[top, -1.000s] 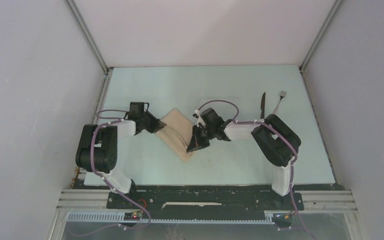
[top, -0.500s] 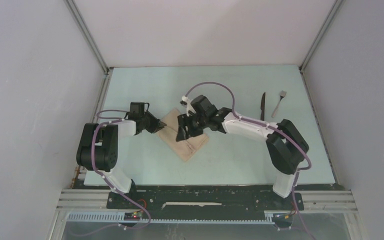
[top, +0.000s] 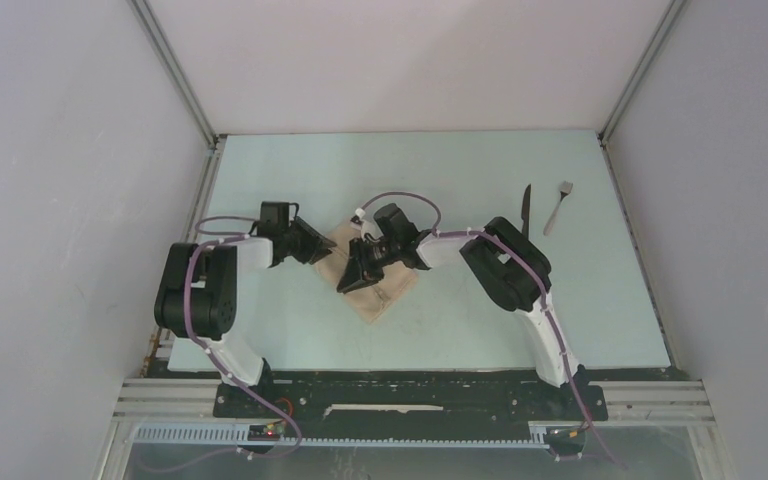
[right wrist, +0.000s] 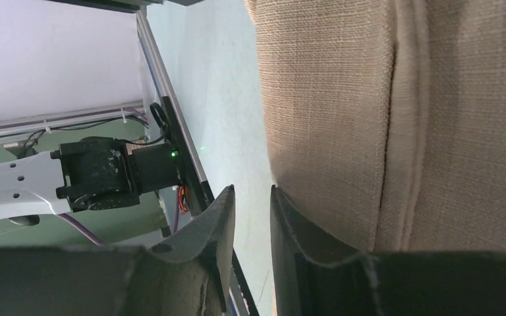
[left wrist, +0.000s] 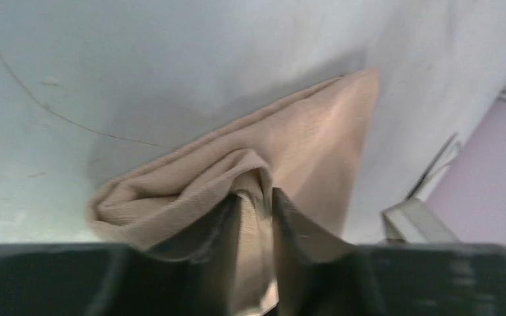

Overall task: Fold the napkin into a case and place the utensils inside
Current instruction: Smooth out the 2/3-rectangle-folded napkin at the center of the board.

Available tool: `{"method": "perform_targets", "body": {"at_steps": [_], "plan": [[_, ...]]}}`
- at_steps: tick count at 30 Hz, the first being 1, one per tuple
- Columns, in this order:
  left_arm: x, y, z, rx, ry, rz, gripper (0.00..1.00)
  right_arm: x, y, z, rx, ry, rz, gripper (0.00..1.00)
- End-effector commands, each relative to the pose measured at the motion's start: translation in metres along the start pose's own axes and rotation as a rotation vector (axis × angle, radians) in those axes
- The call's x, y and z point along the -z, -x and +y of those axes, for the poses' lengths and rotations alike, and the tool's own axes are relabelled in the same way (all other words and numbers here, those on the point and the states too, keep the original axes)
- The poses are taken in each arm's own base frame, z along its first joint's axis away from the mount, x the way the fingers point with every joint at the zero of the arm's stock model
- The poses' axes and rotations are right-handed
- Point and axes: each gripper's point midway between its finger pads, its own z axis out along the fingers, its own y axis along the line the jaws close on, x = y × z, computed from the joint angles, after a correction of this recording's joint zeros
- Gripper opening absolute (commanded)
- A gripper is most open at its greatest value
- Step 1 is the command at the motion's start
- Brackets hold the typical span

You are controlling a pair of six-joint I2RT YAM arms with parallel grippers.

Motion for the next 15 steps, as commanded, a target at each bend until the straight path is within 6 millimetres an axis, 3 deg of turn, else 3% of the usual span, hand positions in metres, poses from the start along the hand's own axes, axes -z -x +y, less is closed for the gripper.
{"method": "perform_targets", "body": {"at_steps": [1, 6, 10, 11, 13, 15], "plan": [[0.019, 0.006, -0.037, -0.069, -0.110, -0.004, 0.46, 0.003, 0.004, -0.004, 0.024, 0.008, -0.010, 0.33], [0.065, 0.008, -0.077, -0.171, -0.235, -0.010, 0.68, 0.001, 0.003, -0.023, -0.004, -0.039, -0.016, 0.30], [0.082, 0.017, -0.071, -0.150, -0.259, -0.049, 0.73, 0.004, 0.004, -0.030, -0.007, -0.066, -0.023, 0.29], [0.081, 0.021, -0.064, -0.121, -0.258, -0.054, 0.66, 0.004, 0.005, -0.029, -0.006, -0.065, -0.024, 0.29], [0.073, 0.023, -0.051, -0.061, -0.274, -0.040, 0.40, 0.004, 0.006, -0.028, -0.003, -0.058, -0.027, 0.28], [0.064, 0.023, -0.046, -0.025, -0.293, -0.019, 0.22, 0.005, 0.008, -0.025, 0.001, -0.053, -0.032, 0.28]]}}
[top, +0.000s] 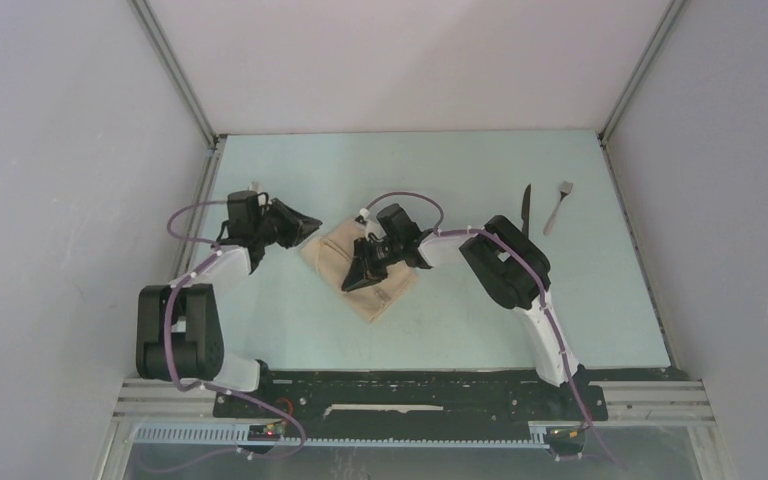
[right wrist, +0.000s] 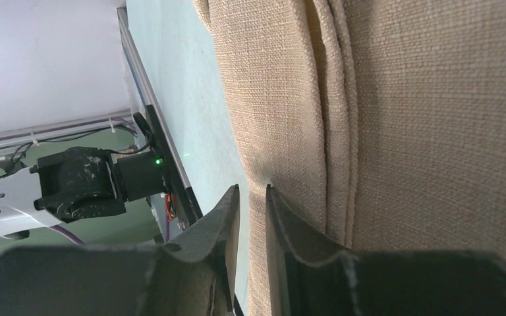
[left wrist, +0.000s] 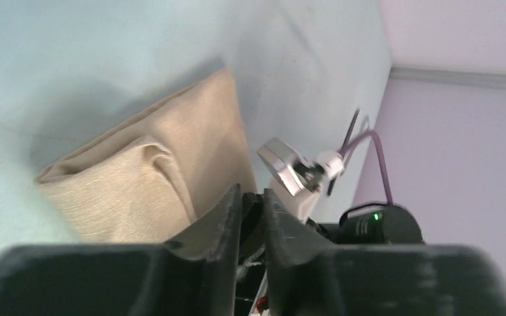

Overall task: Fold the napkin into a case and place the utensils inside
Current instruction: Smooth out the 2/3-rectangle-folded napkin at the center of the board.

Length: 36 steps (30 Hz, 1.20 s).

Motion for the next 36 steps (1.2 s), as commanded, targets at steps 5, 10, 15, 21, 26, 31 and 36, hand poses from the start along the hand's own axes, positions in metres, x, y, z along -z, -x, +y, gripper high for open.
{"method": "perform_targets", "body": {"at_steps": [5, 10, 15, 21, 26, 31, 36], "plan": [[-0.024, -0.006, 0.040, 0.110, 0.019, 0.053, 0.00, 0.003, 0.010, 0.000, 0.029, -0.003, -0.019, 0.26], [-0.040, -0.010, 0.062, 0.151, 0.071, 0.065, 0.00, 0.004, 0.012, 0.002, 0.041, -0.008, -0.017, 0.25], [-0.056, -0.010, 0.081, 0.197, 0.084, 0.076, 0.00, 0.005, 0.011, 0.021, 0.136, -0.015, 0.018, 0.37], [-0.061, -0.011, 0.091, 0.206, 0.098, 0.085, 0.00, -0.009, 0.018, 0.055, 0.289, 0.047, 0.090, 0.53], [-0.057, -0.017, 0.102, 0.214, 0.126, 0.098, 0.00, -0.032, 0.034, 0.060, 0.299, 0.109, 0.138, 0.55], [-0.053, -0.015, 0.110, 0.212, 0.155, 0.097, 0.00, -0.046, 0.032, 0.046, 0.253, 0.138, 0.192, 0.56], [-0.055, -0.015, 0.114, 0.222, 0.172, 0.101, 0.00, -0.051, 0.011, 0.023, 0.189, 0.095, 0.254, 0.54]]}}
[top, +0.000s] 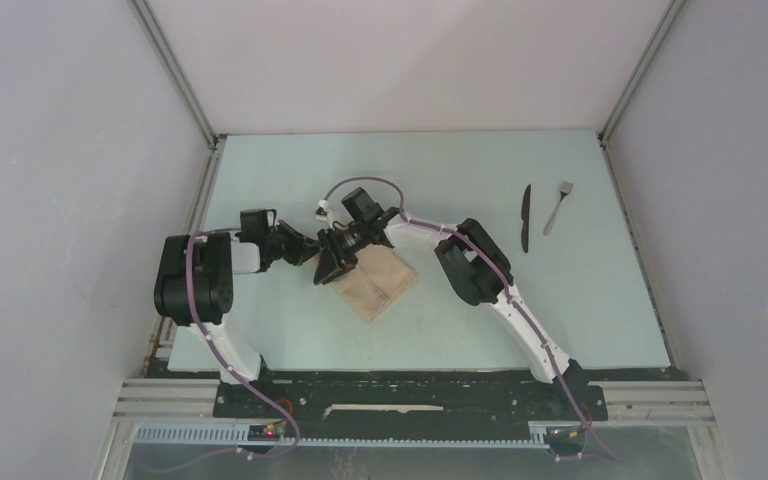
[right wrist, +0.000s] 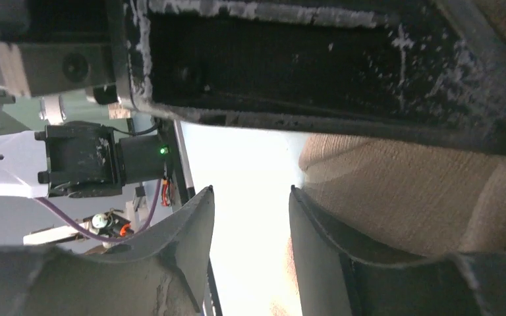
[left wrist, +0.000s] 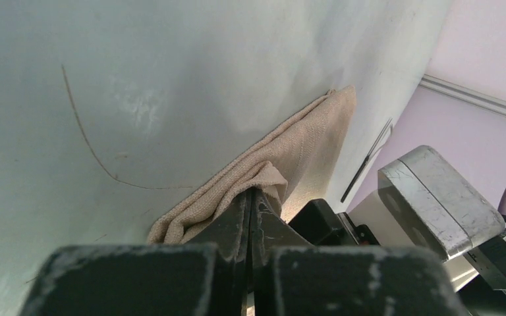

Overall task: Fold the napkin into a case and place the utensils inside
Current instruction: Smooth out the 2/3-rectangle-folded napkin at the center of the board.

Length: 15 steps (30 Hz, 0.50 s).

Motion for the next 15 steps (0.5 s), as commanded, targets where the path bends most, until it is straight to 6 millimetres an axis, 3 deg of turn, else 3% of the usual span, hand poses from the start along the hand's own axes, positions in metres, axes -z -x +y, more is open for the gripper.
{"method": "perform_targets", "body": {"at_steps": [1, 6, 11, 15], "plan": [[-0.002, 0.009, 0.019, 0.002, 0.068, -0.029, 0.00, -0.001, -0.023, -0.003, -0.036, -0.011, 0.069, 0.54], [-0.004, 0.009, 0.025, 0.005, 0.086, -0.031, 0.00, 0.017, -0.052, 0.003, -0.089, -0.008, 0.054, 0.54], [-0.005, 0.009, 0.027, 0.006, 0.094, -0.033, 0.00, 0.036, -0.092, 0.015, -0.139, 0.001, 0.063, 0.54], [-0.005, 0.009, 0.028, 0.004, 0.097, -0.034, 0.00, 0.050, -0.126, 0.011, -0.234, 0.005, 0.054, 0.53]]}}
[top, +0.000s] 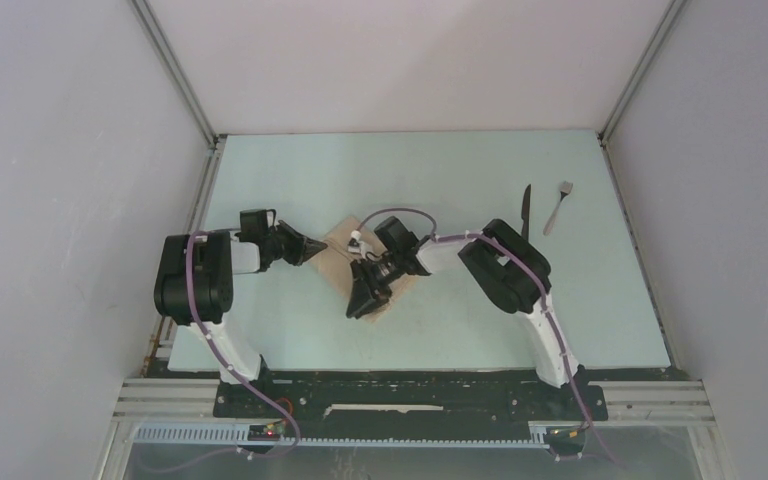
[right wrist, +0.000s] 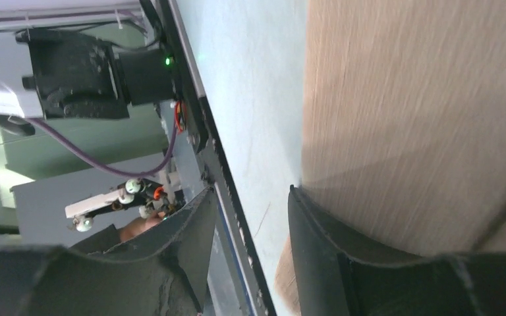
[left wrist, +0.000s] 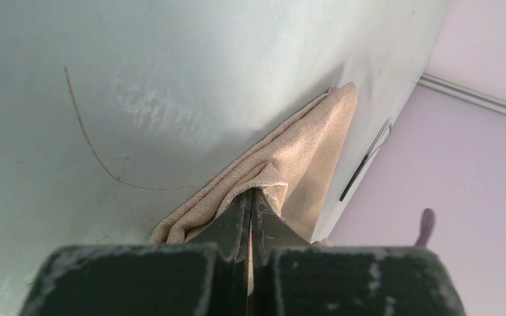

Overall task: Fold the napkin into a case and place the utensils inside
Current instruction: Smooth out the 2/3-rectangle-folded napkin at the center of the board.

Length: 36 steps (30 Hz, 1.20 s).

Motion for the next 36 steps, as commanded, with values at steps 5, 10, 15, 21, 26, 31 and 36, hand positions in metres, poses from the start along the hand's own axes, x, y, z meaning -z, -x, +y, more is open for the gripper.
{"method": "perform_targets", "body": {"at_steps": [5, 10, 15, 21, 26, 31, 36], "plan": [[-0.004, 0.010, 0.022, -0.010, 0.088, -0.036, 0.00, 0.024, -0.059, -0.007, -0.208, 0.017, -0.062, 0.53], [0.002, 0.009, -0.001, -0.049, 0.044, -0.029, 0.14, 0.041, -0.066, 0.016, -0.103, -0.077, -0.093, 0.55], [0.019, 0.005, -0.047, -0.116, -0.048, -0.020, 0.39, 0.061, -0.041, 0.028, -0.039, -0.110, -0.127, 0.57], [0.044, -0.008, -0.081, -0.167, -0.132, -0.017, 0.52, 0.078, 0.001, 0.015, -0.070, -0.097, -0.212, 0.56], [0.033, -0.032, -0.070, -0.149, -0.113, 0.026, 0.34, 0.073, 0.026, 0.009, -0.080, -0.051, -0.249, 0.52], [0.013, -0.040, -0.054, -0.100, -0.096, 0.047, 0.16, 0.068, 0.037, 0.006, -0.090, -0.031, -0.264, 0.45], [-0.010, -0.030, -0.047, -0.049, -0.099, 0.044, 0.10, 0.063, 0.042, -0.012, -0.108, -0.068, -0.262, 0.41]]}}
